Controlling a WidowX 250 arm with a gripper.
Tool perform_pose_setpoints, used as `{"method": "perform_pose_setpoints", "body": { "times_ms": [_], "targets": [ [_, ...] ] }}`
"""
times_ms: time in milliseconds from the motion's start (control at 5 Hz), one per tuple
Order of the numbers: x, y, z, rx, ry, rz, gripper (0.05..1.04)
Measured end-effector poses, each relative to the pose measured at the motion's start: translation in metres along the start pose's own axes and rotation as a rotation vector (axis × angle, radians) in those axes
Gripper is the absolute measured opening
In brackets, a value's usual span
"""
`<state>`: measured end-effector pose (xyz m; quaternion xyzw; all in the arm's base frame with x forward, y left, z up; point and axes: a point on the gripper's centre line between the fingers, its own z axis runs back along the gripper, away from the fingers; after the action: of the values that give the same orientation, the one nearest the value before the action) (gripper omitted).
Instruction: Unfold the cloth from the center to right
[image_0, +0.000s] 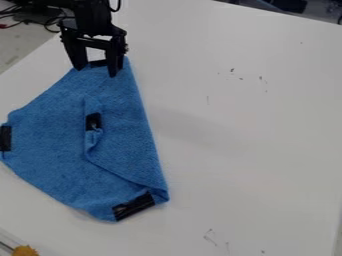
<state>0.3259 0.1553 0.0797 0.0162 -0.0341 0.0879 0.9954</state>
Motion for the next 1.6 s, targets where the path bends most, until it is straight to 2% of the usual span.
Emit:
{"method": "perform_pose_setpoints", "body": {
  "times_ms": [200, 400, 600, 800, 1000, 1200, 1400, 1600],
  "targets": [
    [-0.004, -0.002, -0.014, -0.014, 0.033, 0.004, 1.0],
    [-0.016, -0.011, -0.03, -0.026, -0.02, 0.005, 1.0],
    [-0.024, -0.014, -0.03, -0.017, -0.075, 0.06, 1.0],
    [-0.038, -0.012, -0.044, -0.057, -0.08, 0.097, 1.0],
    [-0.045, -0.002, -0.049, -0.097, -0.11, 0.132, 1.0],
    [-0.046, -0.002, -0.054, -0.112, -0.112, 0.139, 1.0],
    [-0.048, -0.001, -0.057, -0.123, -0.111, 0.146, 0.966],
    [-0.049, 0.001, -0.057, -0.118, -0.106, 0.145, 0.788]
  ]
}}
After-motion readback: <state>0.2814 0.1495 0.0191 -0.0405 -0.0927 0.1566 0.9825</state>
